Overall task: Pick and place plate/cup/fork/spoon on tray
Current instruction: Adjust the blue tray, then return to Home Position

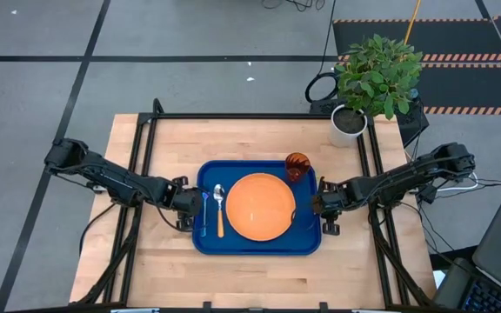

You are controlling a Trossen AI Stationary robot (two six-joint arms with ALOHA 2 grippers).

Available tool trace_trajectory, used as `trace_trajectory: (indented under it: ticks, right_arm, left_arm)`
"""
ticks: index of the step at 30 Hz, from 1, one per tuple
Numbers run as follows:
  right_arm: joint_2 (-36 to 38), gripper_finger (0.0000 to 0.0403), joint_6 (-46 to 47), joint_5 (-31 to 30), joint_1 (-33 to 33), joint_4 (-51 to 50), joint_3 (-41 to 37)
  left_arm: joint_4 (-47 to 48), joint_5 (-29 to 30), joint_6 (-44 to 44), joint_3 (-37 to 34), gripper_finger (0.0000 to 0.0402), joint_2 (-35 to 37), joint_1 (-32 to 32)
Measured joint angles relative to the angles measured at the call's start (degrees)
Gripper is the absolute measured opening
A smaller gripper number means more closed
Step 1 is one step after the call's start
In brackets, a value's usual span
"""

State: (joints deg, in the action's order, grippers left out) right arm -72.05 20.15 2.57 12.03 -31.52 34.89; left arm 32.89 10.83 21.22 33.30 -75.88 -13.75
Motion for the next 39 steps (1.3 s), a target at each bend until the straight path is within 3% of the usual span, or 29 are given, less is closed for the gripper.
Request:
trace_trajectory:
  ticks: [29,39]
  right_arm:
    - [0.17,0.0002,-0.93,-0.83,-0.04,-3.59,0.22]
    - [4.13,0.0002,-0.93,-1.32,-0.04,-3.35,0.17]
  left_arm:
    - [1.57,-0.04,2.27,0.15,0.0161,0.07,0.01]
    - [1.72,-0.13,2.55,0.13,0.0161,0.07,0.01]
